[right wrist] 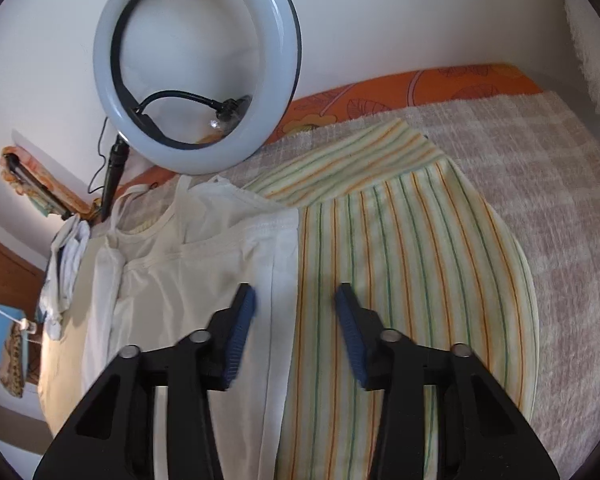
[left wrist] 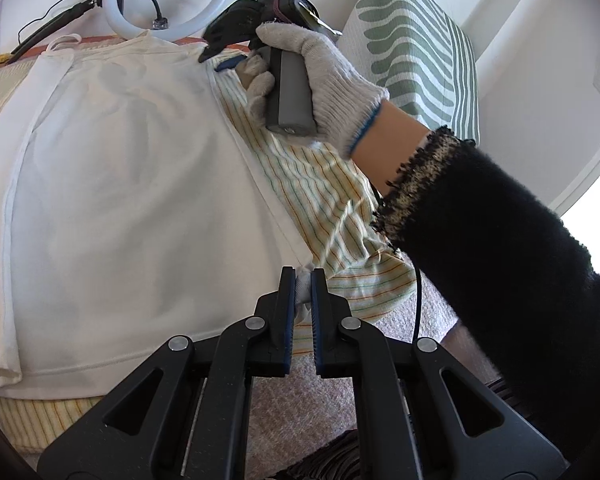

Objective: Fold small clothes

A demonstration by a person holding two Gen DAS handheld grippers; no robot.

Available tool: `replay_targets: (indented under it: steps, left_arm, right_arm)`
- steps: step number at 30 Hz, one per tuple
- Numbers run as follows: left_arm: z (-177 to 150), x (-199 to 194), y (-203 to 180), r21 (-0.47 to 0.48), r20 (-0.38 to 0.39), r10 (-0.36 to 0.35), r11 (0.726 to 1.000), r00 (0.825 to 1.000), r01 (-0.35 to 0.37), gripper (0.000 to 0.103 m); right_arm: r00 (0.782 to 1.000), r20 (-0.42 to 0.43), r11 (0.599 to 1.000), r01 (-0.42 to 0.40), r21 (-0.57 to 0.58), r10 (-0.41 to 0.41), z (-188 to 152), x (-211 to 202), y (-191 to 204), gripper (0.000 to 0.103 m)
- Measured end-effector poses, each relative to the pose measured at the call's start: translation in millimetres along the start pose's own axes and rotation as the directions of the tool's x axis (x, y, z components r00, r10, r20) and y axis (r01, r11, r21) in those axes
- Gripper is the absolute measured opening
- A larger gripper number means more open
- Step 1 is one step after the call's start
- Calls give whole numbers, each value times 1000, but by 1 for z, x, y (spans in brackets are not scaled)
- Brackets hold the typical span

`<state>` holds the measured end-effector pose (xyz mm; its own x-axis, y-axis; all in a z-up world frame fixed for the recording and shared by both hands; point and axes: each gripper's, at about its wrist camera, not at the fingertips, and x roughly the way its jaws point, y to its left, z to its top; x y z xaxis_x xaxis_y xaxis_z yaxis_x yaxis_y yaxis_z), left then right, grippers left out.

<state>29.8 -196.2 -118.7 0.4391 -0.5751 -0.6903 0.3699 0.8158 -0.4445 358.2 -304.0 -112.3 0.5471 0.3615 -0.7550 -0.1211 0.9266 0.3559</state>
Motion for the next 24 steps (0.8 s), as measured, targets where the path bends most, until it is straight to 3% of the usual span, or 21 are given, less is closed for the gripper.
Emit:
replay_targets:
  steps: [1,4,12,24]
  left_arm:
    - [0,-1,2,-5,1,-3,1000,1000,3,5]
    - [1,-7,8,-25,11,-15,1000,1000,15,5]
    - [-3,-38,32,-66,63,-29,997,998,34,5]
    - [-17,-65,73,-148,70,11,989,998,0,5]
  right_arm:
    - [1000,-3,1000,-21,13,21,2,1,0,8]
    - [1000,13,999,-23,24,23,5,2,5,4]
    - [998,65,1000,25,10,-26,13,-12,37,2]
    - [996,75,988,56,-145,-45,12,3,125,2]
